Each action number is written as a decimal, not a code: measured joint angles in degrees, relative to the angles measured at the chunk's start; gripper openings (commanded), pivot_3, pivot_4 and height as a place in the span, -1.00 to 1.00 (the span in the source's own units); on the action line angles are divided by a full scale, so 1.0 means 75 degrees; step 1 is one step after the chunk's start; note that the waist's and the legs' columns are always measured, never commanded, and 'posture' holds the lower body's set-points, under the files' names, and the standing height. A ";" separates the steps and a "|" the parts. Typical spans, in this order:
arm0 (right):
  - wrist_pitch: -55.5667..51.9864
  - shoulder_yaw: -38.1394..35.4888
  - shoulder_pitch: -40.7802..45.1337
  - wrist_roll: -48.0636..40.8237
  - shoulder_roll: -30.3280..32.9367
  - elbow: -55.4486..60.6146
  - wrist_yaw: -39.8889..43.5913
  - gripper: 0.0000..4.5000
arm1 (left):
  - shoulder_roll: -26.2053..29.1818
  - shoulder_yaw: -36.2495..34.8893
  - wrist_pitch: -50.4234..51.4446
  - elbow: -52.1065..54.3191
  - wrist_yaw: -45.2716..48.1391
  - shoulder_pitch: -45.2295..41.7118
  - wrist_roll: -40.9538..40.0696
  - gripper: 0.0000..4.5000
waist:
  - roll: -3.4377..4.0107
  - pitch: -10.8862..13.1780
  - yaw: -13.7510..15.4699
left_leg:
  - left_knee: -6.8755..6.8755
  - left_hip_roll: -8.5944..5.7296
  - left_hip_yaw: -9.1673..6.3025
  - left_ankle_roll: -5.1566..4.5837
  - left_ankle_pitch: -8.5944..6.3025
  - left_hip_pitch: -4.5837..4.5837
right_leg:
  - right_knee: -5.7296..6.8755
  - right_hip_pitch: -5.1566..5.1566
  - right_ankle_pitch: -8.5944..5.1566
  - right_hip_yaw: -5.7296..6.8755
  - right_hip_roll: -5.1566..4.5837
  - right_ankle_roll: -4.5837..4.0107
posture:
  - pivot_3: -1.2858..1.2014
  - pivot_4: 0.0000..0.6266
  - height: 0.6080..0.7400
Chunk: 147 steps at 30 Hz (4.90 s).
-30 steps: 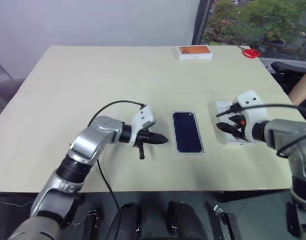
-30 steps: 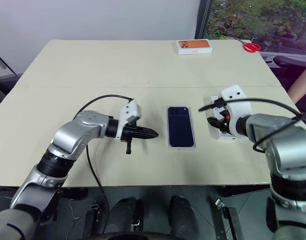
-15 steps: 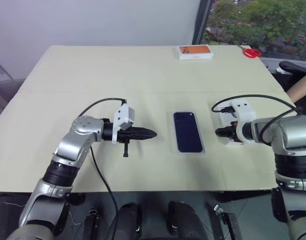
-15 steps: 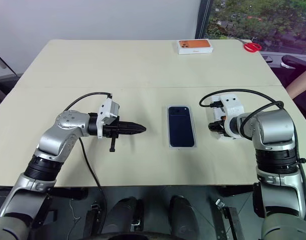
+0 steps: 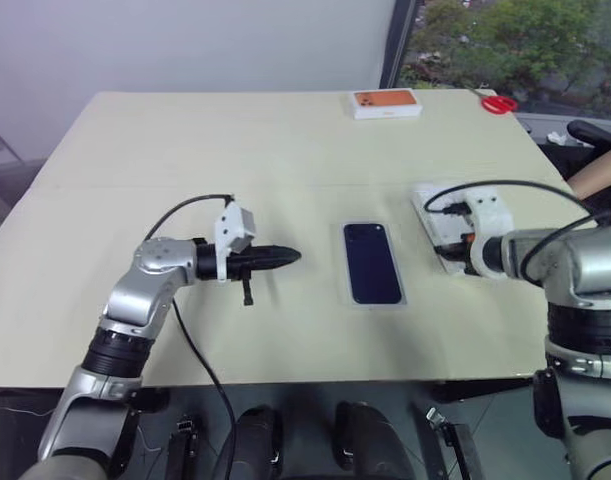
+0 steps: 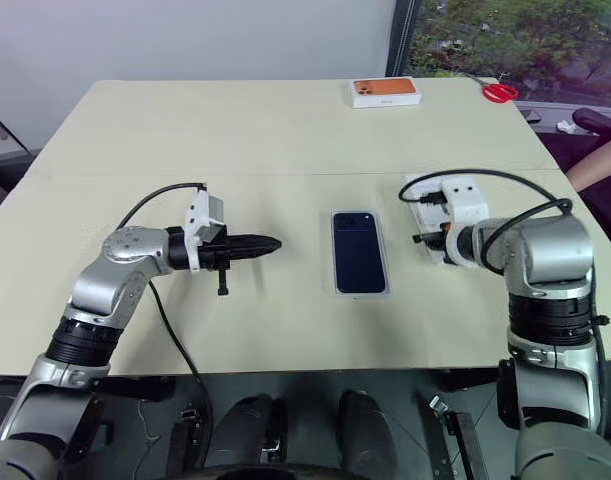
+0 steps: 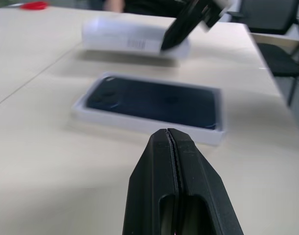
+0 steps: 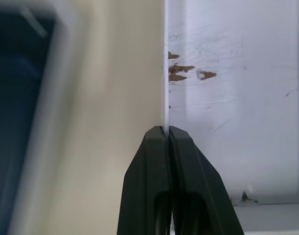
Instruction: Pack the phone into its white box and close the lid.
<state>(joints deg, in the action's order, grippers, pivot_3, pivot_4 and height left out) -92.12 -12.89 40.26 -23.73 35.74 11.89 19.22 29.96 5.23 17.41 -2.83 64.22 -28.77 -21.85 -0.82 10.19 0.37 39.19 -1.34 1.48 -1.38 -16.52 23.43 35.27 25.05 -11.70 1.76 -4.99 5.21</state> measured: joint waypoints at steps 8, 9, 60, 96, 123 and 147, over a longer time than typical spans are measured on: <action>-0.0001 -0.1412 0.0398 -0.5384 -0.1762 0.0072 -0.2335 -0.98 | 0.0119 -0.0253 -0.0444 -0.1206 -0.0497 -0.0119 0.0414 -1.00 | 0.0000 0.0000 -0.0033 | -0.0003 0.0008 -0.0003 0.0000 0.0000 0.0000 | 0.0006 0.0003 0.0001 0.0000 -0.0004 0.0000 | 0.03 -0.52 1.00; 0.0205 -0.1272 0.0340 -0.6503 -0.1866 -0.0085 -0.3217 -0.98 | 0.0086 -0.0252 -0.0482 -0.1314 -0.0543 -0.0173 0.0452 -1.00 | 0.0000 0.0000 -0.0033 | -0.0003 0.0008 -0.0003 0.0000 0.0000 0.0001 | 0.0006 0.0003 0.0001 -0.0003 -0.0012 0.0000 | 0.03 -0.52 1.00; 0.3691 0.1332 -0.1264 -0.8955 0.2271 0.0415 -0.6224 0.61 | -0.1115 0.0132 0.0830 -0.0299 -0.1383 -0.0675 0.0485 -1.00 | 0.0006 0.0000 -0.0121 | -0.0001 0.0023 0.0010 -0.0030 -0.0016 -0.0002 | -0.0015 -0.0008 -0.0001 -0.0015 0.0008 0.0000 | 0.03 -0.52 1.00; 0.2945 0.3429 -0.1287 -0.1742 0.1425 0.1872 -0.1021 -0.99 | -0.1068 0.1883 0.1828 0.0259 -0.1884 -0.0336 0.1700 -1.00 | 0.0006 0.0002 0.0047 | 0.0006 0.0016 0.0009 -0.0029 -0.0017 0.0008 | -0.0016 0.0002 -0.0002 -0.0006 -0.0003 -0.0002 | 0.03 -0.52 1.00; 0.2243 0.2434 -0.1771 -0.0771 0.1145 0.2140 -0.0524 -0.99 | -0.2221 0.1603 0.1113 -0.0823 -0.2269 -0.0922 0.1859 -1.00 | 0.0006 0.0001 0.0044 | 0.0006 0.0010 0.0009 -0.0029 -0.0017 0.0007 | -0.0014 0.0001 -0.0001 -0.0005 0.0002 0.0000 | 0.03 -0.52 1.00; 0.2210 0.2419 -0.1946 0.0002 0.0740 0.2133 -0.0402 -0.99 | -0.2520 0.1535 0.1098 -0.1119 -0.2535 -0.0965 0.2011 -1.00 | 0.0006 0.0001 0.0046 | 0.0007 0.0008 0.0009 -0.0028 -0.0016 0.0006 | -0.0011 0.0001 -0.0001 -0.0005 0.0004 0.0000 | 0.03 -0.52 1.00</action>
<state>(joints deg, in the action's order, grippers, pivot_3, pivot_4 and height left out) -75.54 5.26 25.67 -23.71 41.29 27.89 16.20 11.06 16.74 25.65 -11.22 45.20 -36.01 -6.76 -0.77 10.20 0.72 39.24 -1.28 1.55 -1.59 -16.64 23.47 35.19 25.06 -11.70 1.72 -4.96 5.21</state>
